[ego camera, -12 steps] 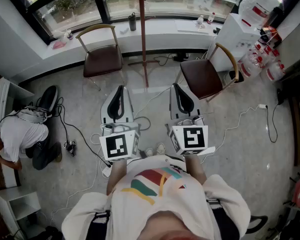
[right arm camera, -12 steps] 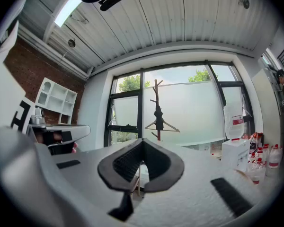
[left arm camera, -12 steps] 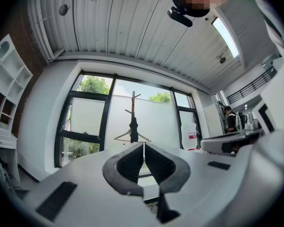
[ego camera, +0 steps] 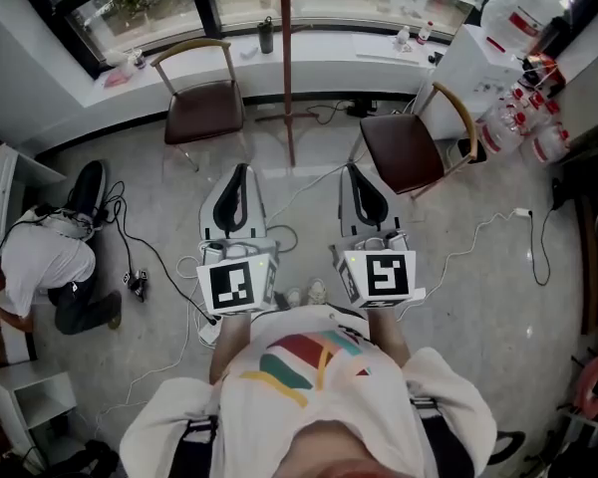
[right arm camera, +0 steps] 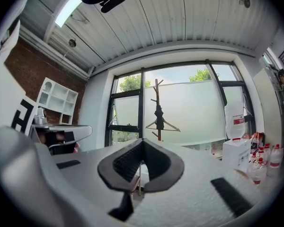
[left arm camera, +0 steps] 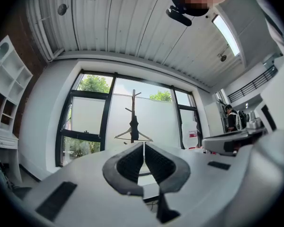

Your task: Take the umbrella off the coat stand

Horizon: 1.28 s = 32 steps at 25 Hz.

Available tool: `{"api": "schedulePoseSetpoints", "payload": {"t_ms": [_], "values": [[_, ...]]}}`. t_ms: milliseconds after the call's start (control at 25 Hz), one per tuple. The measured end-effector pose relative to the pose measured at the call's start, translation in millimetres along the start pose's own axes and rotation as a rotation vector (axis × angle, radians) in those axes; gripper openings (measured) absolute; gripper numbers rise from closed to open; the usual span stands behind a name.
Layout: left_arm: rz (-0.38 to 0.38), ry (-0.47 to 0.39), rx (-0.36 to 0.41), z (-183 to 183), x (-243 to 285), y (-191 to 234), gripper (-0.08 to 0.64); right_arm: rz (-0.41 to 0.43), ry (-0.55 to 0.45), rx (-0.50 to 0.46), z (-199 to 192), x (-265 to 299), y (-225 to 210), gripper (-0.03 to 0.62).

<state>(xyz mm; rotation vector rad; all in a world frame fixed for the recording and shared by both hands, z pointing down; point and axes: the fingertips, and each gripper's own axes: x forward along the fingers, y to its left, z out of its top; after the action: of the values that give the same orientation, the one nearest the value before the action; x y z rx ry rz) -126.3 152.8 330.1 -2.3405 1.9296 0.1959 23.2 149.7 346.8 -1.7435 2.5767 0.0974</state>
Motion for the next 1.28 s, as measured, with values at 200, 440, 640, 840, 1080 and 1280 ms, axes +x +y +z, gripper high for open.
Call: {"api": "schedulePoseSetpoints", "payload": {"t_ms": [200,440,640,840,1080,1280], "values": [[0.009,0.02,0.009,3,8,-1,0.008,0.016,-0.032,0.056,4,4,-5,0.0],[0.039,0.021,0.009,-4,14,-10,0.008,0.043,-0.002,0.019,-8,6,-18,0.0],[0.068,0.02,-0.002,-5,23,-20,0.008,0.078,-0.007,0.093,-11,4,-36,0.0],[0.058,0.016,0.007,-2,28,-38,0.008,0.111,-0.009,0.114,-15,0,-46,0.0],[0.045,-0.005,0.02,-1,46,-48,0.008,0.115,-0.014,0.108,-18,5,-59,0.0],[0.021,-0.026,0.005,-9,71,-49,0.008,0.09,-0.026,0.081,-20,22,-74,0.0]]}}
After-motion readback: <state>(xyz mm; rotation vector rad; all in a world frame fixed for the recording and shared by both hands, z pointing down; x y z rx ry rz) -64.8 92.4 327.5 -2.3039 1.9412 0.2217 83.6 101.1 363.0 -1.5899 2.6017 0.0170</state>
